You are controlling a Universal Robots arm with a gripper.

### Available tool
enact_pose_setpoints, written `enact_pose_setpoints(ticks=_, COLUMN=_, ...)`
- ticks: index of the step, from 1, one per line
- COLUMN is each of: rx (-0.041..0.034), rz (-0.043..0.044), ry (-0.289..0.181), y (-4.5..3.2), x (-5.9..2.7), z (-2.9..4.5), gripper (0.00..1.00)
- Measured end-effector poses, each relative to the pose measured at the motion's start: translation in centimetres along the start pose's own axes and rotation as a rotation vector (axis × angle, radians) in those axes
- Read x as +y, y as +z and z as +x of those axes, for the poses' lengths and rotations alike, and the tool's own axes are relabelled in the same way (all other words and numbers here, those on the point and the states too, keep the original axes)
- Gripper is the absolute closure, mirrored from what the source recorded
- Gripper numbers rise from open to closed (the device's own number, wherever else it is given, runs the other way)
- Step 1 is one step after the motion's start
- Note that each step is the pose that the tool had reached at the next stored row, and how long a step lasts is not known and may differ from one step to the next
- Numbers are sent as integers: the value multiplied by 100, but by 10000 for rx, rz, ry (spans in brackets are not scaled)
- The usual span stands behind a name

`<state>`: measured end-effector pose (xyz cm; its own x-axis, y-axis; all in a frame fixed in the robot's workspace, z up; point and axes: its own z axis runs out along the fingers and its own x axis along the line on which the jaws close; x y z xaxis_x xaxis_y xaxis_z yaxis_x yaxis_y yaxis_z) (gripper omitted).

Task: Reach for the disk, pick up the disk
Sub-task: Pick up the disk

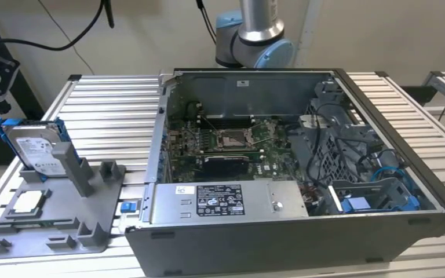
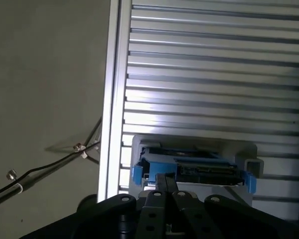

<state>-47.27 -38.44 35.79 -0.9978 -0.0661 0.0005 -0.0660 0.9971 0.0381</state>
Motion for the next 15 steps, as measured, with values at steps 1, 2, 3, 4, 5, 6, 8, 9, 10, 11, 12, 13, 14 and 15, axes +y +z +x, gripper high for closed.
enact_pose_setpoints(ticks=1, rx=3, rz=0, ry=-82, y=0, x=0, z=0, gripper=100)
enact_pose_setpoints(ticks=2, rx=6, rz=0, ry=-170, y=0, x=0, z=0, gripper=100)
enact_pose_setpoints(ticks=3, rx=10, rz=0, ry=-260, y=0, x=0, z=0, gripper=100)
enact_pose_setpoints(ticks=4, rx=14, rz=0, ry=-352, y=0, x=0, z=0, gripper=100)
enact_pose_setpoints(ticks=5, rx=17, rz=0, ry=-446, y=0, x=0, z=0, gripper=100)
enact_pose_setpoints(ticks=6, rx=21, rz=0, ry=-540, y=0, x=0, z=0, gripper=100)
enact_pose_setpoints(ticks=8, rx=28, rz=0, ry=-724, y=0, x=0, z=0, gripper=100)
enact_pose_setpoints(ticks=9, rx=31, rz=0, ry=-815, y=0, x=0, z=0, gripper=100)
enact_pose_setpoints(ticks=10, rx=34, rz=0, ry=-905, y=0, x=0, z=0, gripper=100)
enact_pose_setpoints(ticks=11, rx=37, rz=0, ry=-994, y=0, x=0, z=0, gripper=100)
enact_pose_setpoints(ticks=12, rx=41, rz=0, ry=-1083, y=0, x=0, z=0, gripper=100)
enact_pose_setpoints(ticks=13, rx=45, rz=1, ry=-1170, y=0, x=-1, z=0, gripper=100)
enact_pose_setpoints(ticks=14, rx=48, rz=1, ry=-1263, y=0, x=-1, z=0, gripper=100)
enact_pose_setpoints(ticks=15, rx=51, rz=1, ry=-1346, y=0, x=0, z=0, gripper=100)
